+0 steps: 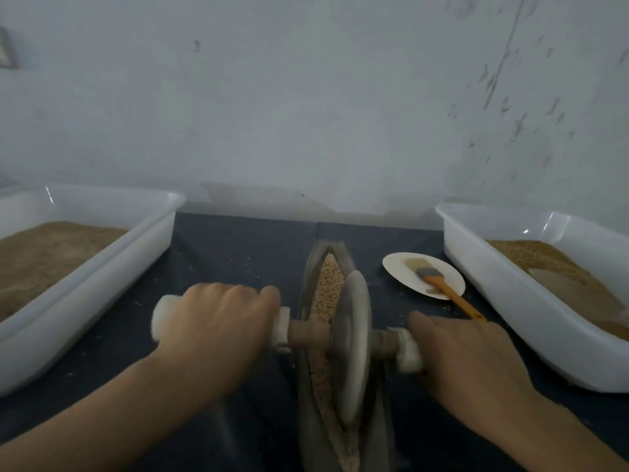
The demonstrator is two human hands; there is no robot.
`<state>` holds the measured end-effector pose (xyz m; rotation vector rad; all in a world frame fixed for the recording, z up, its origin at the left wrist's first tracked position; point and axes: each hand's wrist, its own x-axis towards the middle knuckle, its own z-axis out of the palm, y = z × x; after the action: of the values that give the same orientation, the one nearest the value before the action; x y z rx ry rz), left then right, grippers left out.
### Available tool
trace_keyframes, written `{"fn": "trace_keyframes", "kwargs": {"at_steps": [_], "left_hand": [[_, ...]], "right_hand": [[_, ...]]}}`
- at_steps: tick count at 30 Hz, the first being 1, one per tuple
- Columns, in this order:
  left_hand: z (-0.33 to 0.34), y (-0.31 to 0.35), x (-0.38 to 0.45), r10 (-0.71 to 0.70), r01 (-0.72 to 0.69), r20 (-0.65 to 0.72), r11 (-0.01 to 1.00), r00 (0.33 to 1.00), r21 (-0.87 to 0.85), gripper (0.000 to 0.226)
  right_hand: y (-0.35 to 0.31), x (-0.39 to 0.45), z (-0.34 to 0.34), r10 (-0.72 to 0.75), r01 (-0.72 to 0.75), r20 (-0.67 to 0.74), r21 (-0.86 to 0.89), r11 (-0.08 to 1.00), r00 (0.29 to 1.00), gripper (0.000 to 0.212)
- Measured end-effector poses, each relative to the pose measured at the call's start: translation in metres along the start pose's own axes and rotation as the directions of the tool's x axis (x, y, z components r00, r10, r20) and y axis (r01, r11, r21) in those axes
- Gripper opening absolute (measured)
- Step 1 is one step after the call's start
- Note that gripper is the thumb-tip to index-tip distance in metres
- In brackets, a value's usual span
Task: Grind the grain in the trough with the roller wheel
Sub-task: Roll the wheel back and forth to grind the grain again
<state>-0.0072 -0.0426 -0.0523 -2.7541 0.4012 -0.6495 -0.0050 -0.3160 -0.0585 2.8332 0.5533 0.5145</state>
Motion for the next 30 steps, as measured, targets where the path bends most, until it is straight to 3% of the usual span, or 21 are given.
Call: {"fn": "trace_keyframes", "kwargs": {"at_steps": [2, 4, 9, 14, 16, 18, 19, 23, 27, 30], "left_hand": [[0.02, -0.002, 0.027, -0.095, 0.095, 0.01, 0.995, 0.995, -0.022, 0.034], [0.041, -0.007, 0.054, -0.185, 0.193, 0.071, 0.974, 0.98, -0.122, 0.028], [0.074, -0.017, 0.086, -0.306, 0.325, 0.12, 0.924, 0.944, -0.2, 0.024], [0.04, -0.009, 0.055, -0.185, 0.206, 0.149, 0.969, 0.971, -0.138, 0.023], [0.018, -0.005, 0.022, -0.133, 0.148, 0.154, 0.985, 0.979, -0.093, 0.03], [-0.003, -0.001, -0.006, -0.031, 0.034, 0.05, 0.997, 0.998, -0.064, 0.049], [-0.012, -0.001, -0.015, -0.015, 0.015, 0.007, 0.997, 1.0, -0.079, 0.057], [-0.006, 0.003, -0.011, -0.093, 0.096, 0.133, 0.995, 0.987, -0.019, 0.041], [0.026, -0.003, 0.045, -0.197, 0.212, 0.164, 0.974, 0.967, -0.079, 0.023], [0.046, -0.013, 0.083, -0.228, 0.241, 0.136, 0.966, 0.964, -0.092, 0.016]], "right_hand": [[-0.002, 0.022, 0.008, 0.082, -0.082, 0.021, 0.002, 0.997, 0.996, 0.035], [0.0, 0.056, 0.017, 0.077, -0.08, -0.061, -0.052, 0.995, 0.995, 0.026], [0.004, 0.115, 0.013, 0.024, -0.044, -0.14, -0.14, 0.989, 0.99, 0.033], [0.003, 0.07, 0.011, 0.003, -0.008, -0.096, -0.051, 0.999, 0.995, 0.027], [0.001, 0.033, 0.002, -0.068, 0.062, -0.133, -0.046, 0.997, 0.989, 0.048], [-0.003, 0.008, -0.016, -0.084, 0.092, -0.158, 0.049, 0.995, 0.984, 0.076], [-0.005, 0.001, -0.023, -0.075, 0.082, -0.117, 0.059, 0.995, 0.99, 0.079], [-0.007, 0.005, -0.012, -0.001, 0.0, 0.091, 0.014, 1.0, 0.996, 0.046], [0.001, 0.061, 0.016, 0.052, -0.053, -0.044, -0.006, 0.999, 0.998, 0.026], [0.011, 0.108, 0.03, 0.075, -0.081, -0.083, -0.083, 0.993, 0.994, 0.023]]}}
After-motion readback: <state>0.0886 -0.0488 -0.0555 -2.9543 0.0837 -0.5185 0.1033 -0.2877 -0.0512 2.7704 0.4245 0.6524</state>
